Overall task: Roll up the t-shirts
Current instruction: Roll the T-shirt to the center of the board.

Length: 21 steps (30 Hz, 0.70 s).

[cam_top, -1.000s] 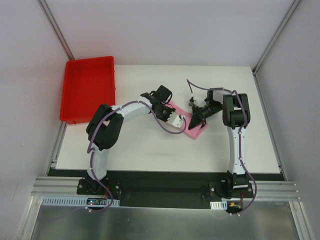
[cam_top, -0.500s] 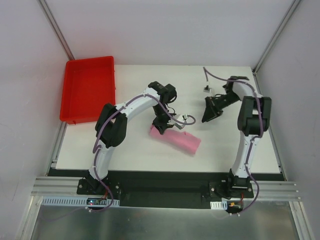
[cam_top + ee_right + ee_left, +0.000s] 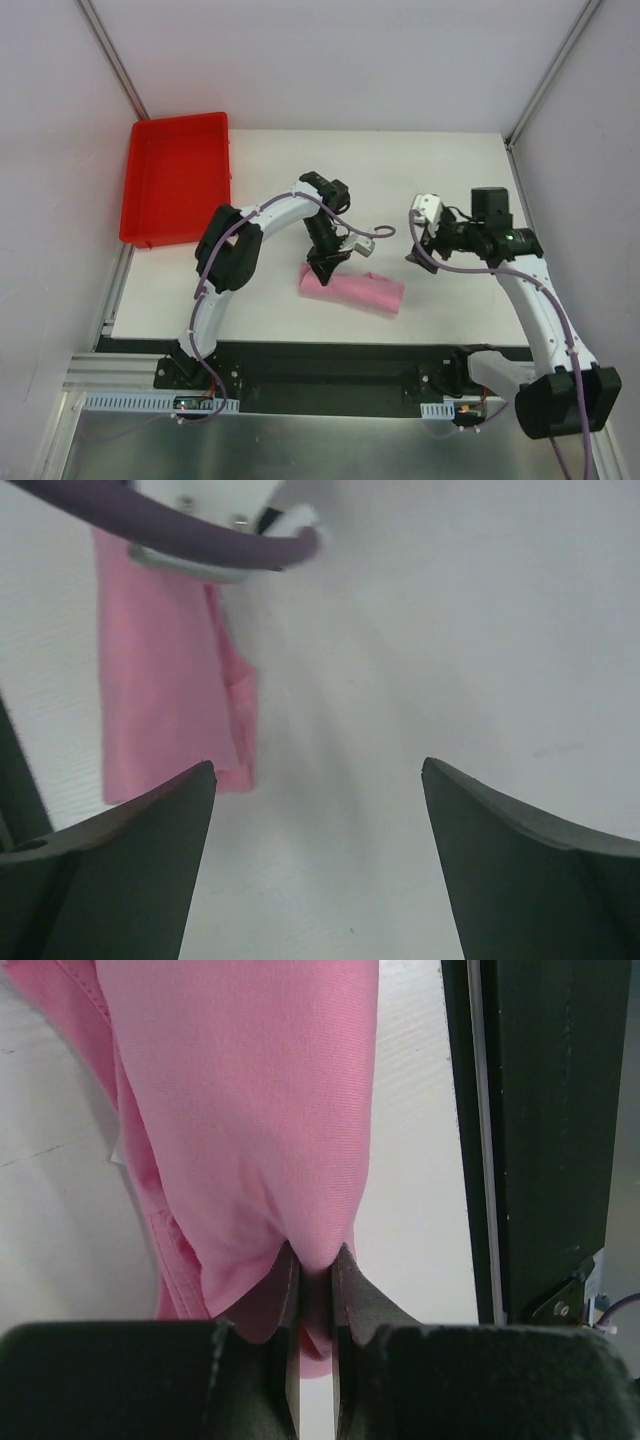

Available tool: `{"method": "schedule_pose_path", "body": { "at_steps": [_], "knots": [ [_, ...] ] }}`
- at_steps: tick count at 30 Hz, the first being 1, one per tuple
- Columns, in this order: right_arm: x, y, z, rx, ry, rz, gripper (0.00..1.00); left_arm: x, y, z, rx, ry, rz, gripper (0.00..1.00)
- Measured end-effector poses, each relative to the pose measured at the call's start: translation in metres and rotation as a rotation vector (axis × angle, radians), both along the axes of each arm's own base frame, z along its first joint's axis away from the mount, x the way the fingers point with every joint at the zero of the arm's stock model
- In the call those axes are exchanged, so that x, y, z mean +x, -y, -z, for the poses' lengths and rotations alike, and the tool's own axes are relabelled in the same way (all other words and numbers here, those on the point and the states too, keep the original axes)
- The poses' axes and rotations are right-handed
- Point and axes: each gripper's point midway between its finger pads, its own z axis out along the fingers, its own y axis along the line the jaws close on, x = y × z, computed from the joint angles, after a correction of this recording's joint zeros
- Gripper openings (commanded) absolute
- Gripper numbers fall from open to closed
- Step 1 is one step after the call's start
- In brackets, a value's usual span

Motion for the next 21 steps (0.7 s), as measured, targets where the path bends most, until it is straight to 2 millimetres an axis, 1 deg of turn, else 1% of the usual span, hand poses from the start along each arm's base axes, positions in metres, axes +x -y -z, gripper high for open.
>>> {"method": "schedule_pose_path", "body": {
  "at_steps": [1,3,6,8,10,12,14,16,21],
  "knots": [
    [-0.006,-0.015,0.005,-0.004,-0.035,-0.058,0.87,0.000,0.001,0.000,0.001,-0.004,-0.009,0.00],
    [-0.025,-0.030,0.026,-0.022,-0.129,-0.127,0.89,0.000,0.003,-0.001,0.004,-0.013,-0.029,0.00],
    [-0.058,-0.038,0.054,-0.074,-0.217,-0.199,0.94,0.001,0.004,-0.001,0.006,-0.027,-0.058,0.00],
    [-0.079,-0.042,0.066,-0.110,-0.241,-0.264,0.98,0.003,0.003,0.000,0.011,-0.035,-0.077,0.00],
    [-0.090,-0.044,0.075,-0.131,-0.234,-0.309,0.98,0.003,0.003,0.001,0.015,-0.048,-0.095,0.00],
    [-0.100,-0.042,0.088,-0.163,-0.239,-0.345,0.97,0.002,0.004,0.002,0.012,-0.062,-0.107,0.00],
    [-0.106,-0.043,0.098,-0.189,-0.252,-0.372,0.97,0.003,0.003,0.004,0.011,-0.072,-0.125,0.00],
    [-0.106,-0.046,0.108,-0.213,-0.269,-0.391,0.95,0.002,0.004,0.005,0.014,-0.079,-0.134,0.00],
    [-0.088,-0.052,0.123,-0.249,-0.241,-0.388,0.93,0.001,0.006,0.007,0.010,-0.094,-0.155,0.00]
  ]
}}
